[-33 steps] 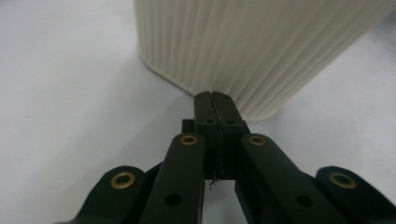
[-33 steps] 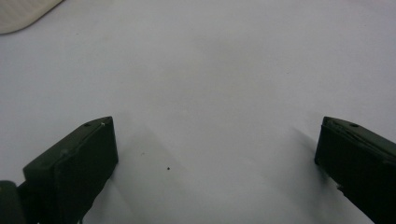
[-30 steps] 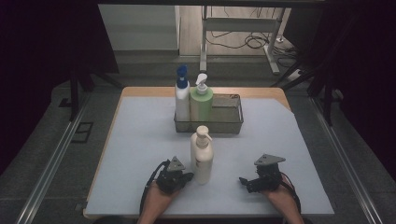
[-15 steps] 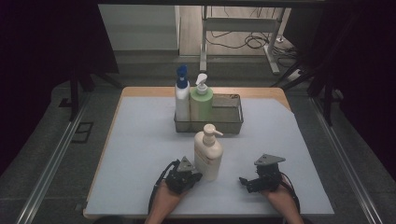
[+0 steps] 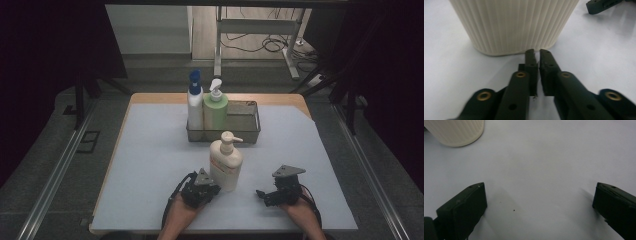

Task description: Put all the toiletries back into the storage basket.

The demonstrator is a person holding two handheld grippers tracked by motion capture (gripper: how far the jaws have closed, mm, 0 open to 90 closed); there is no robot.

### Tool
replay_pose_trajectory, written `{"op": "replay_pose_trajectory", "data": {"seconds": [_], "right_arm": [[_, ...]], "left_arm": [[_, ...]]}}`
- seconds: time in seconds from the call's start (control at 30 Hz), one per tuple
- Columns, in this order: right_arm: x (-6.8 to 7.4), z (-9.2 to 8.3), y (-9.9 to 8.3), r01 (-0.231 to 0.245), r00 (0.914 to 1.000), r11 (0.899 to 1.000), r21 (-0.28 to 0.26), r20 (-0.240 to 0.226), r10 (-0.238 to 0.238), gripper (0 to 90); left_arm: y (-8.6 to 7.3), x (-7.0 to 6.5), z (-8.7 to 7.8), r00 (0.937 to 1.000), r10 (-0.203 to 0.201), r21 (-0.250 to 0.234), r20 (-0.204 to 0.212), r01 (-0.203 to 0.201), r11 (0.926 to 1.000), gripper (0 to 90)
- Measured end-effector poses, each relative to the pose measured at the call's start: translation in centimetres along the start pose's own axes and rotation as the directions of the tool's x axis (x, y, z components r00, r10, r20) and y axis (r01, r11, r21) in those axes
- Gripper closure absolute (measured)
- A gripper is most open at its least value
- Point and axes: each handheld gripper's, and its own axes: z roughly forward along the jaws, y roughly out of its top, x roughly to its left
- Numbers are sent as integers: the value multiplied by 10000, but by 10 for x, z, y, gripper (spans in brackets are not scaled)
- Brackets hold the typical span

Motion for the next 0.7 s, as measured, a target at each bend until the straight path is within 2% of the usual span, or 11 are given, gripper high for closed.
{"op": "replay_pose_trajectory", "data": {"seconds": [0.07,0.27,0.5,0.7], "right_arm": [[0,0,0,10,10000,10000,17,-12,-10,0],[0,0,0,9,10000,10000,37,-14,-9,0],[0,0,1,13,10000,10000,49,-32,-13,0],[0,0,1,17,10000,10000,44,-32,-17,0]], "left_arm": [[-2,1,-4,10000,17,-9,-91,-17,10000,789],[-8,5,-16,9991,-63,-34,-422,62,10000,586],[-17,10,-29,9946,-368,-151,-970,355,9993,400],[-21,13,-37,9907,-514,-192,-1258,494,9986,255]]}}
